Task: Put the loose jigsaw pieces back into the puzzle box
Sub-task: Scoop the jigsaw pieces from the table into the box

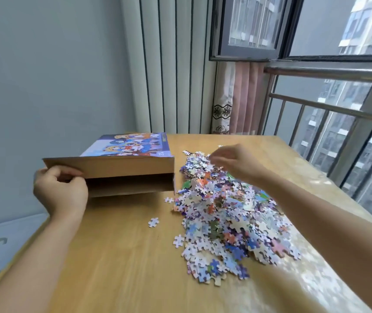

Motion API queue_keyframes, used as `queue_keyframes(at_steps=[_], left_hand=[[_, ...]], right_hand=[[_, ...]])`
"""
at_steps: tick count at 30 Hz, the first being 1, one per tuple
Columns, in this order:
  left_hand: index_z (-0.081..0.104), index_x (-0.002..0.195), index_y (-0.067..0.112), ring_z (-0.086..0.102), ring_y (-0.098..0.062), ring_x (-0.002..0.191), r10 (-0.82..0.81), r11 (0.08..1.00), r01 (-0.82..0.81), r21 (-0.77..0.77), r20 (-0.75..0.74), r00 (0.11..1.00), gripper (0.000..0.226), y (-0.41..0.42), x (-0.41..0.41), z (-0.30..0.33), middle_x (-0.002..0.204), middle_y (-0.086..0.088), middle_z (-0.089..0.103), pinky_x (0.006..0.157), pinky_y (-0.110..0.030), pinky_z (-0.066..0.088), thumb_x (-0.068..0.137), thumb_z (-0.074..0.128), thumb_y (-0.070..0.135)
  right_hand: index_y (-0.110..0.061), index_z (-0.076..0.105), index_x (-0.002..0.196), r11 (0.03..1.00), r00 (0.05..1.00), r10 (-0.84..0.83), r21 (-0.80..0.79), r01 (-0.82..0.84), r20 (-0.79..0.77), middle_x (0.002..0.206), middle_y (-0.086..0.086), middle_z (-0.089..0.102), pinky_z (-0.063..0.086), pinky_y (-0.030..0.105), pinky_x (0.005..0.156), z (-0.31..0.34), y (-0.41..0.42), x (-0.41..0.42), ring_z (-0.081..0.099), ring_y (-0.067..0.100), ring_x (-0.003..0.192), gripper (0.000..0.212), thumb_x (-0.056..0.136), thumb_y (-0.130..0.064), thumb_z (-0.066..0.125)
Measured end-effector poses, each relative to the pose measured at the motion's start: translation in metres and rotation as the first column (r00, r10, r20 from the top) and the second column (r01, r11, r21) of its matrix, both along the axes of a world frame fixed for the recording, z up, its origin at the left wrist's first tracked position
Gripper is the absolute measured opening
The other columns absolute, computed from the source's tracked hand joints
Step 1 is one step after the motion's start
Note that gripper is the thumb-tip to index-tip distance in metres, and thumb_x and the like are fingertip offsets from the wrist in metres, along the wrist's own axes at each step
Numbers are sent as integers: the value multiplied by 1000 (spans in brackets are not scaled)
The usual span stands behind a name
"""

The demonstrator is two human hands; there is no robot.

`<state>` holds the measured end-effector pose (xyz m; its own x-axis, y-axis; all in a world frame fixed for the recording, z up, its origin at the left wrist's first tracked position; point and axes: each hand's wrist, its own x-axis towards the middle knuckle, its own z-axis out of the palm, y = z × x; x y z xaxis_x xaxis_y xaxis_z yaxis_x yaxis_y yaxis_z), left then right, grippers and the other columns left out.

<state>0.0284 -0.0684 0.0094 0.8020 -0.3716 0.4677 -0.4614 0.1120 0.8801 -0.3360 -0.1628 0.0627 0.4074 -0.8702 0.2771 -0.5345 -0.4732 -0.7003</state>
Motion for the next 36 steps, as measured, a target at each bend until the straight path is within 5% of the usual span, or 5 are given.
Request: queue_keyframes(at_steps=[13, 18, 29, 33, 36], left_hand=[[64, 80, 10, 48, 12, 73, 25, 996, -35, 87, 116, 993, 23, -51, 8, -54, 92, 16, 43, 75, -1, 34, 75, 59, -12], [61, 82, 16, 52, -11, 74, 16, 992, -35, 120, 154, 988, 27, -57, 15, -57, 94, 17, 44, 81, -32, 49, 77, 63, -10], [57, 79, 46, 54, -1, 76, -73, 992, 64, 111, 76, 994, 17, -67, 33, -79, 112, -14, 61, 86, -22, 50, 69, 56, 32], [58, 80, 49, 55, 0, 79, -78, 990, 73, 124, 37, 996, 17, -70, 36, -81, 115, -10, 61, 76, 0, 39, 68, 55, 37], [59, 79, 47, 55, -1, 76, -75, 989, 68, 133, 49, 996, 16, -70, 36, -81, 113, -9, 62, 75, 0, 40, 68, 55, 36]], right_hand=[[-17, 18, 160, 934, 856, 176, 357, 11, -486, 167, 5, 18, 17, 43, 125, -45, -203, 70, 21, 25, 152, 69, 105, -51, 40], [-25, 23, 160, 956, 783, 224, 288, -60, -581, 168, 0, 12, 9, 45, 126, -49, -224, 84, 14, 25, 154, 61, 106, -51, 34], [-23, 60, 137, 936, 793, 328, 287, -201, -514, 133, -5, 63, 45, 34, 102, -21, -151, 36, 59, 15, 117, 57, 97, -61, 45], [-7, 68, 120, 983, 989, -30, 173, 55, -145, 117, 12, 70, 56, 43, 94, -12, -201, 10, 66, 31, 108, 46, 101, -46, 53], [-9, 62, 132, 955, 933, -175, 177, 239, -316, 127, 10, 65, 49, 40, 98, -25, -236, 0, 61, 31, 115, 55, 102, -53, 47]])
